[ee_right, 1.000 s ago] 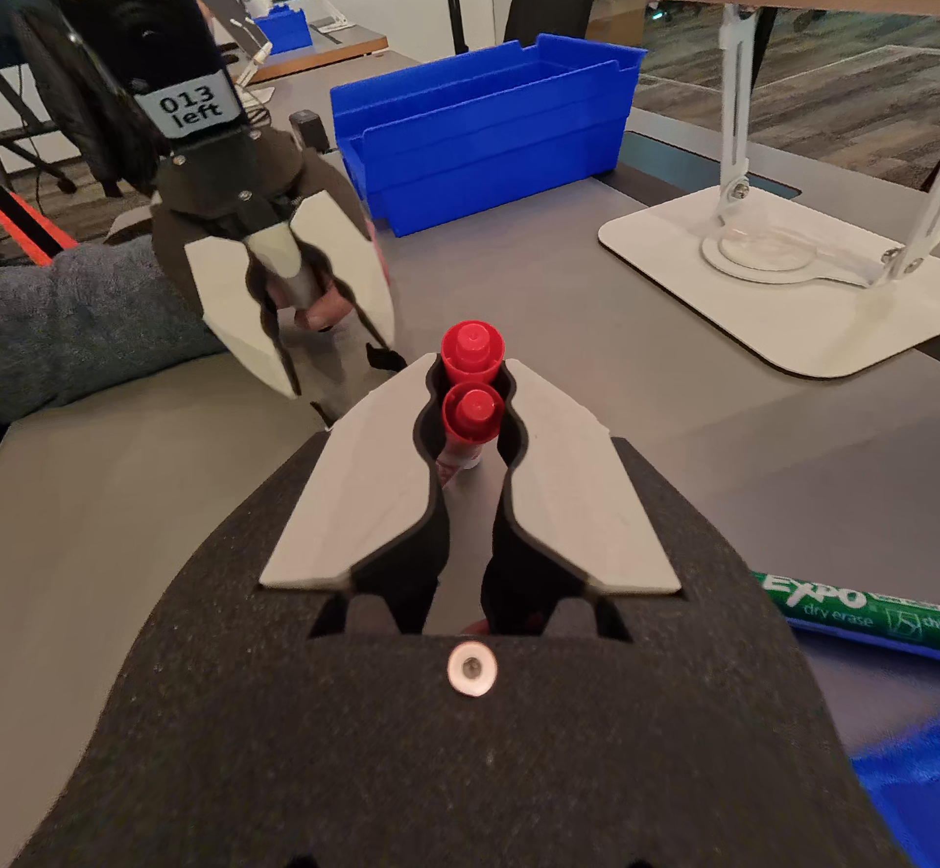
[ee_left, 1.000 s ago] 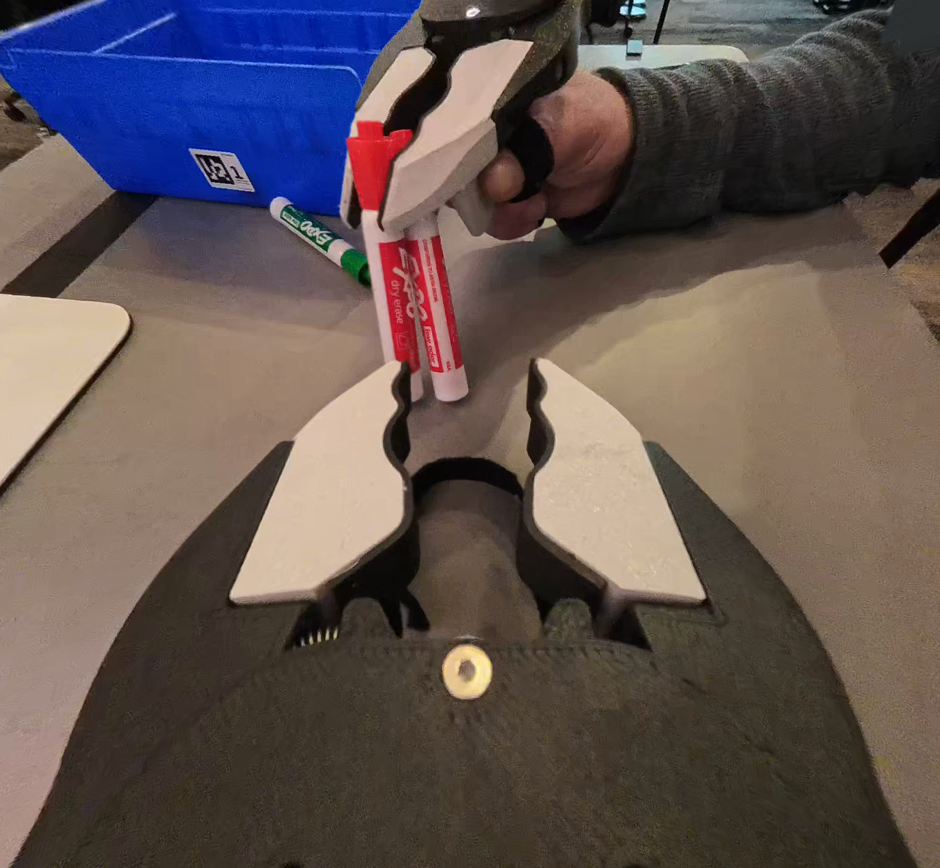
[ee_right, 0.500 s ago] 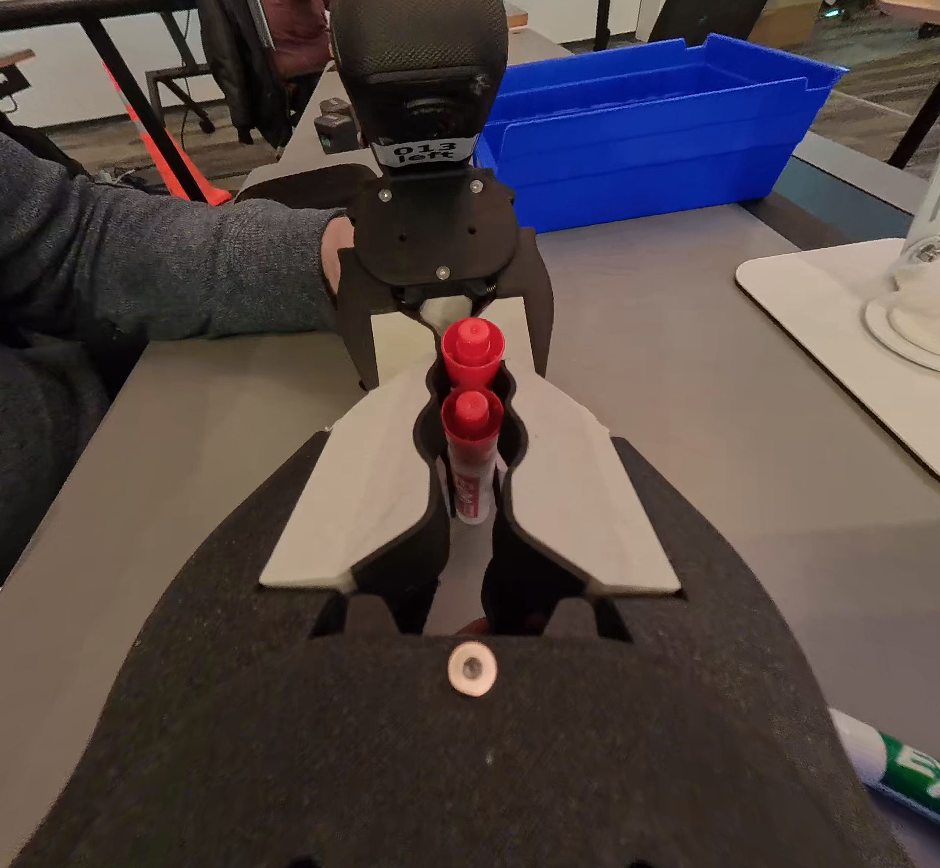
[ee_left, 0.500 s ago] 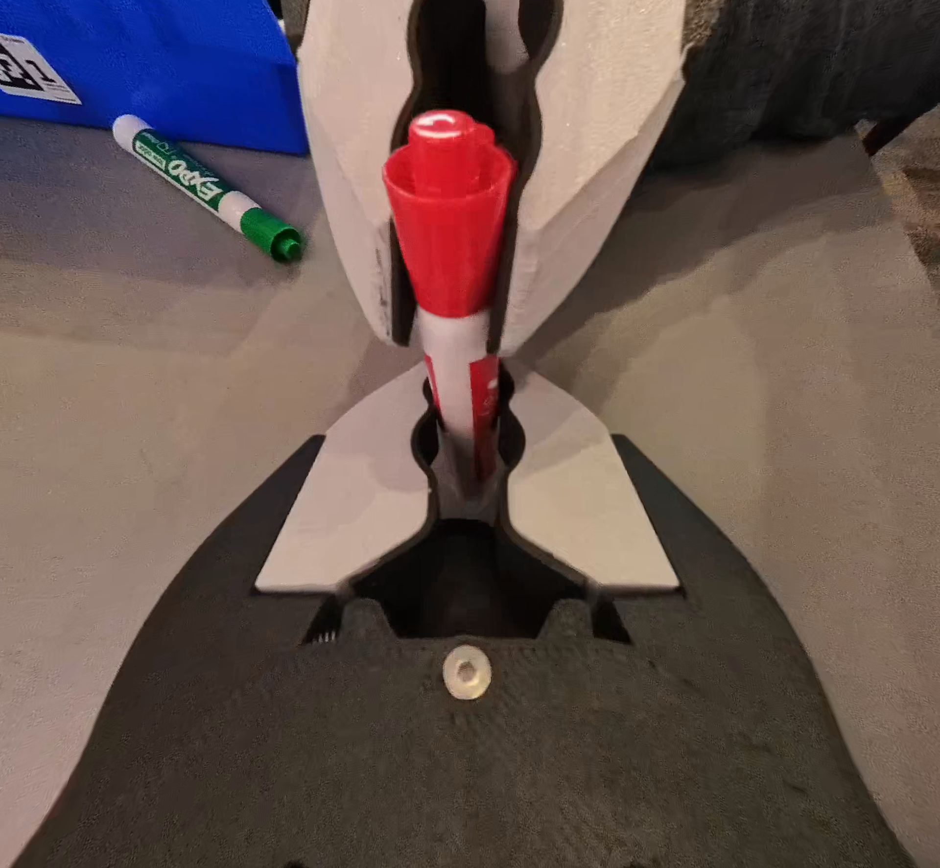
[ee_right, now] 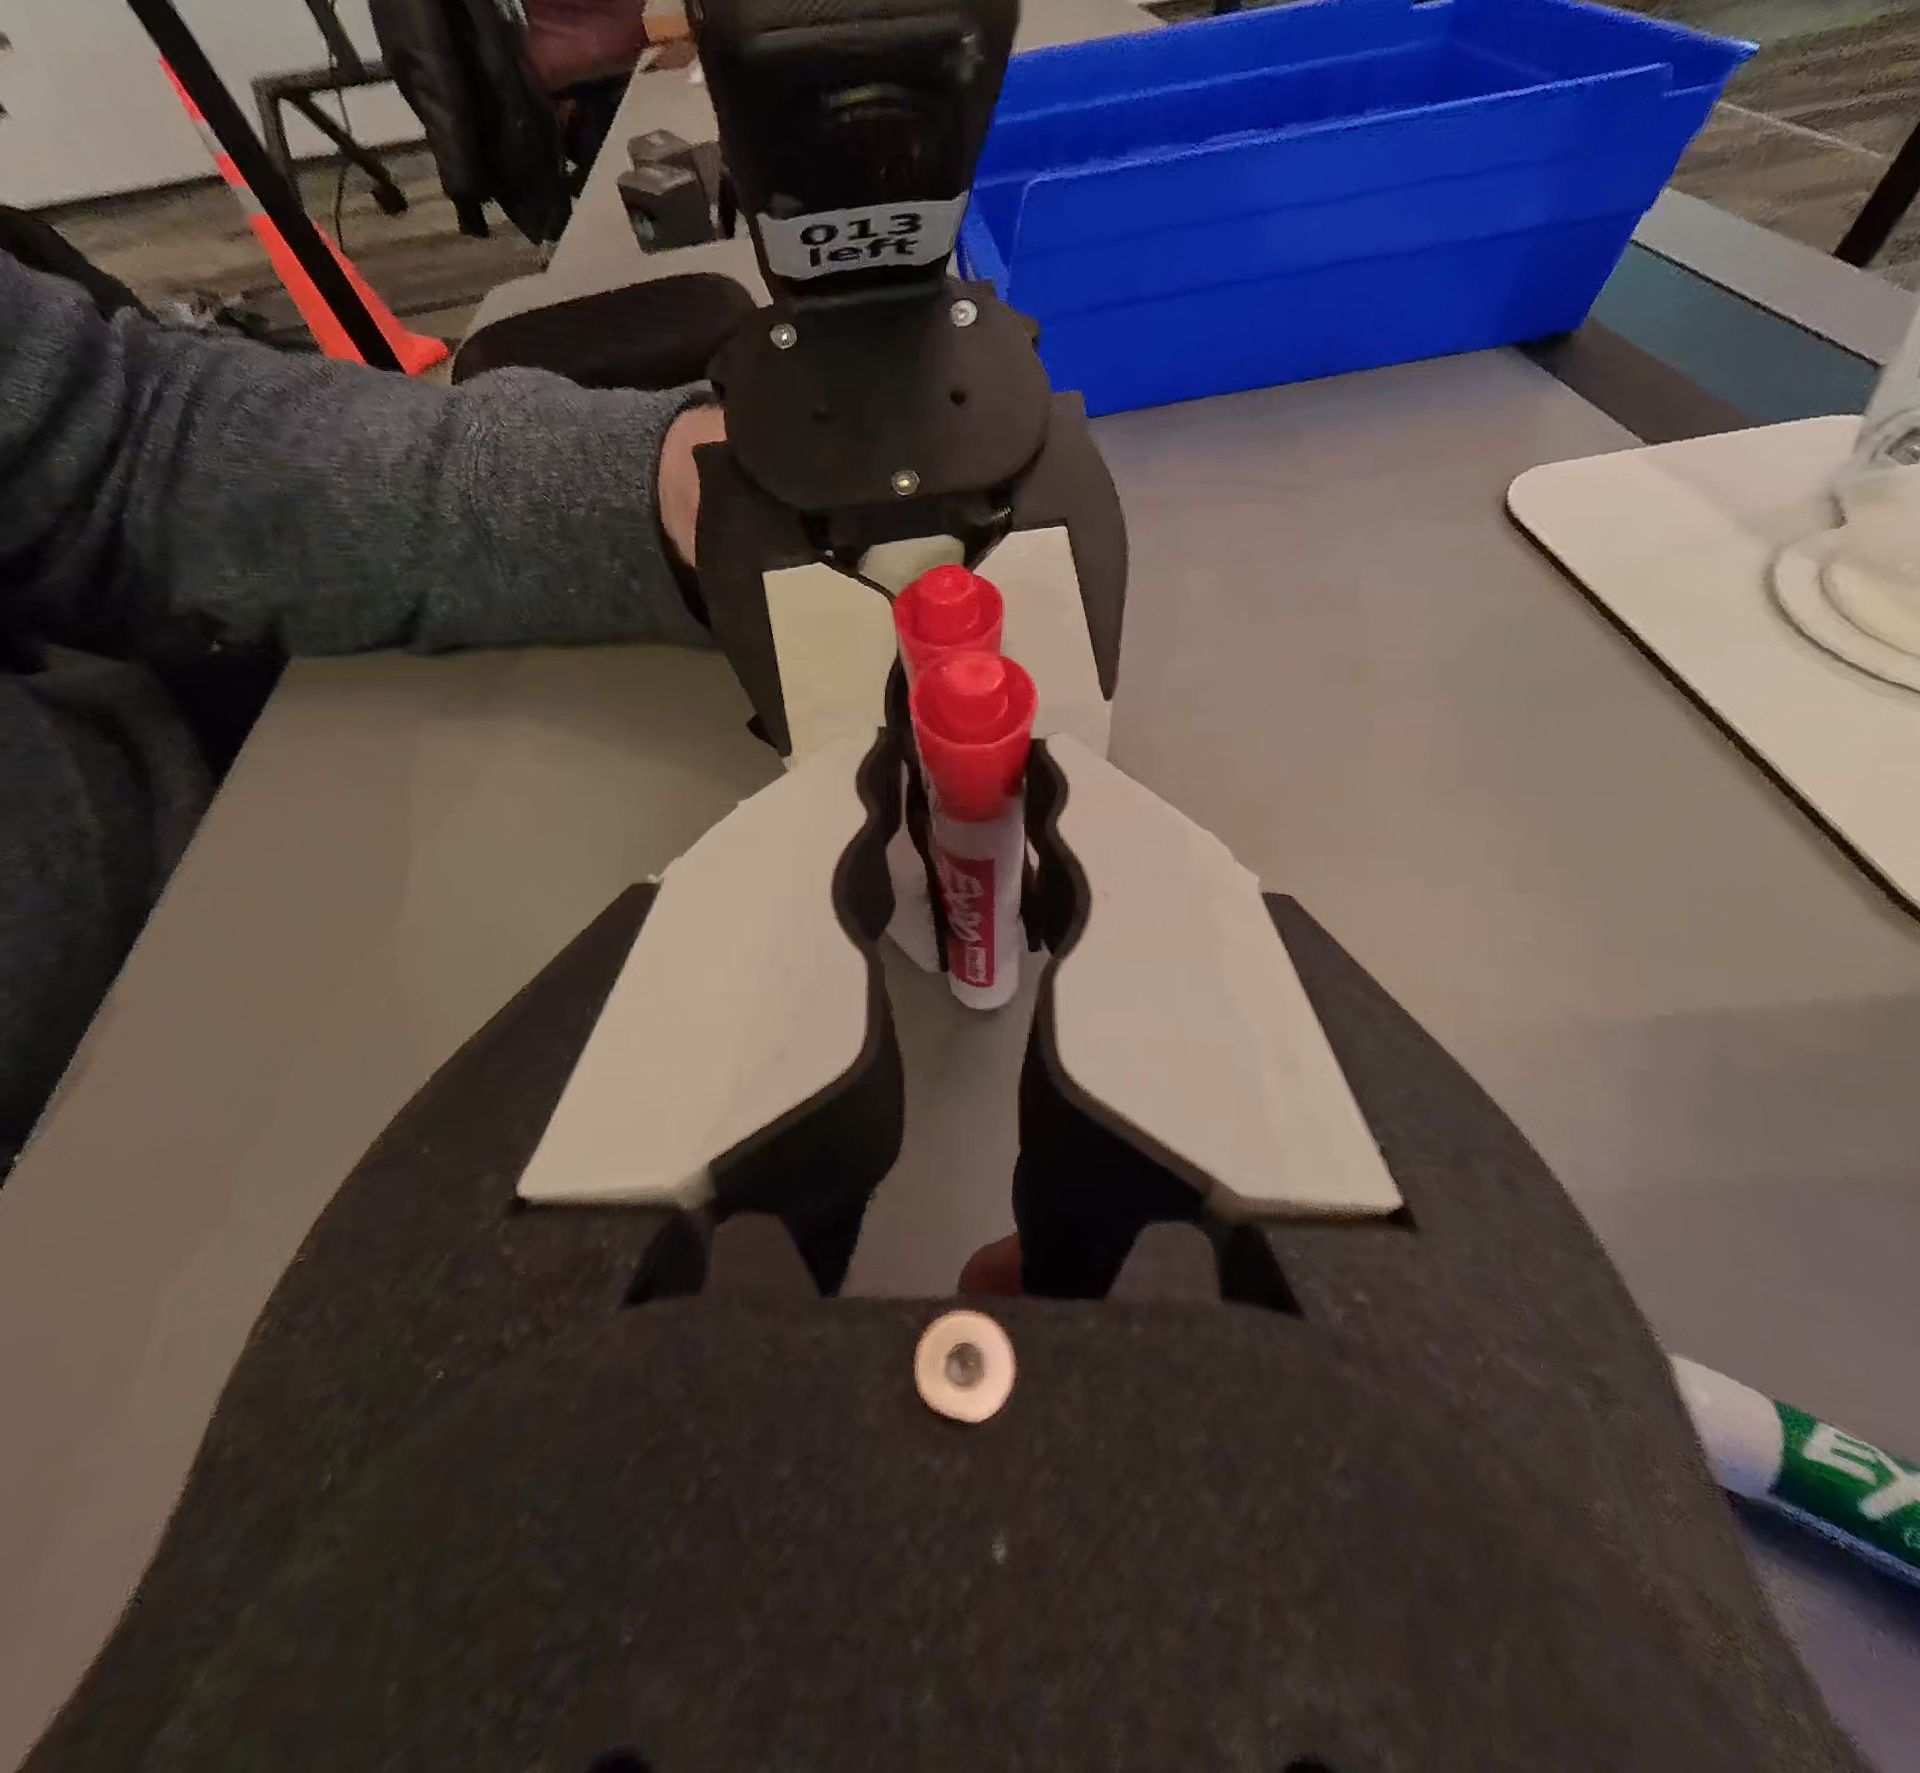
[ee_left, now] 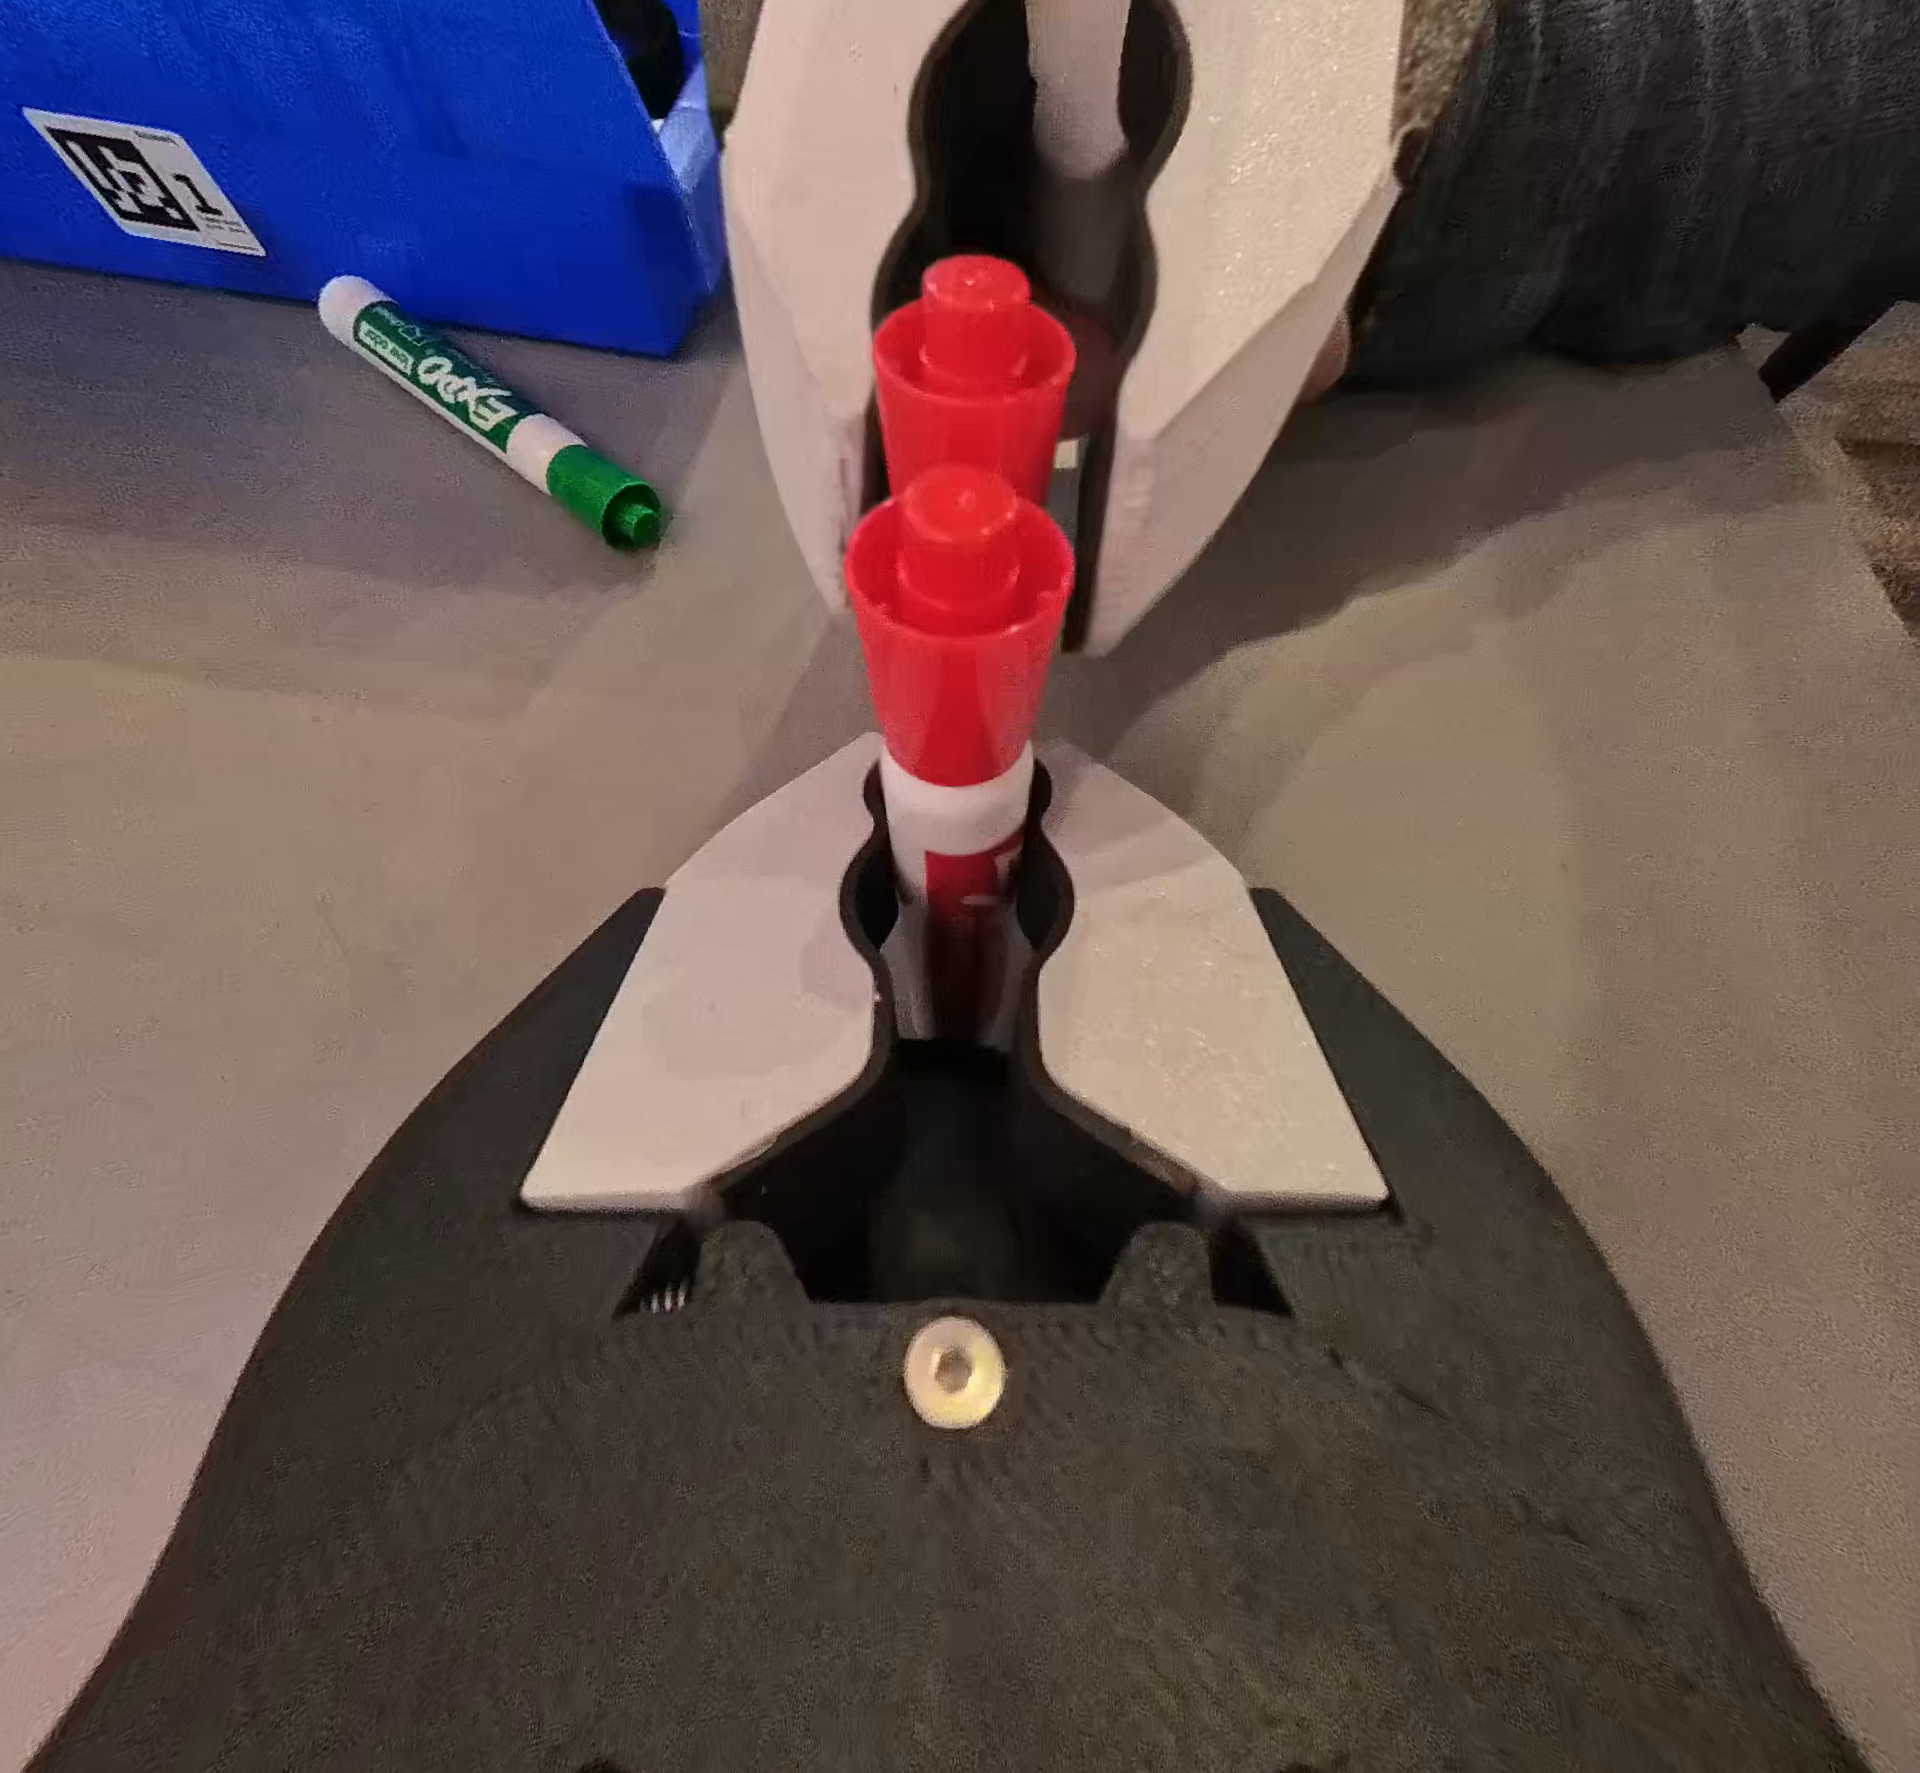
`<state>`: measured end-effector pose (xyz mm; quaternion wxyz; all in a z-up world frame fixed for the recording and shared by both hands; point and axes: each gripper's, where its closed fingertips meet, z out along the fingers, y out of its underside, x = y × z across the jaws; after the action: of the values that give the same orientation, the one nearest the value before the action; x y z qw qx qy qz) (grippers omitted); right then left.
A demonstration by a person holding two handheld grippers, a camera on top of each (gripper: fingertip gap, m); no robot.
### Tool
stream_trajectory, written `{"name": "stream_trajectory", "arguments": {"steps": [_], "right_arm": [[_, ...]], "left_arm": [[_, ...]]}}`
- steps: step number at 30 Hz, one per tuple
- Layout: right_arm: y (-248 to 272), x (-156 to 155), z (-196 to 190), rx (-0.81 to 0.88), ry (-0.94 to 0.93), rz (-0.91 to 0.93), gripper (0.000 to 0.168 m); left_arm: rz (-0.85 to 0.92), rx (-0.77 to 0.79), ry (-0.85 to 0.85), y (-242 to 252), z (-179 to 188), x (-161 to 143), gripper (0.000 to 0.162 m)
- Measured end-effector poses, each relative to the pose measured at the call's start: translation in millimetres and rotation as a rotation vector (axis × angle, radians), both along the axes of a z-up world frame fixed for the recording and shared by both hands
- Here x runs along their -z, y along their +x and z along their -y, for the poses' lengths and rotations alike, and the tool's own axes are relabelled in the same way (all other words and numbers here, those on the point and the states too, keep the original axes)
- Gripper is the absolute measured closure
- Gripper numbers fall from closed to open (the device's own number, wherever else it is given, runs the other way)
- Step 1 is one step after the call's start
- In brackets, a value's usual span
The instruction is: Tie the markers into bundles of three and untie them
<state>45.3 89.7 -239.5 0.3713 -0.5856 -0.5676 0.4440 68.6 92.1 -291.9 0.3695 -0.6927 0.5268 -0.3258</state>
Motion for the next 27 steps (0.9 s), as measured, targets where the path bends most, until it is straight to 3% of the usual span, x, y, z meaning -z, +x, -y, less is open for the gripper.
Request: {"name": "stream_trajectory", "arguments": {"steps": [27], "right_arm": [[37,-22,-6,0.013,-0.015,-0.001,0.152]], "left_arm": [[0.277,0.044,-0.076,-7,3,-34,0.147]]}}
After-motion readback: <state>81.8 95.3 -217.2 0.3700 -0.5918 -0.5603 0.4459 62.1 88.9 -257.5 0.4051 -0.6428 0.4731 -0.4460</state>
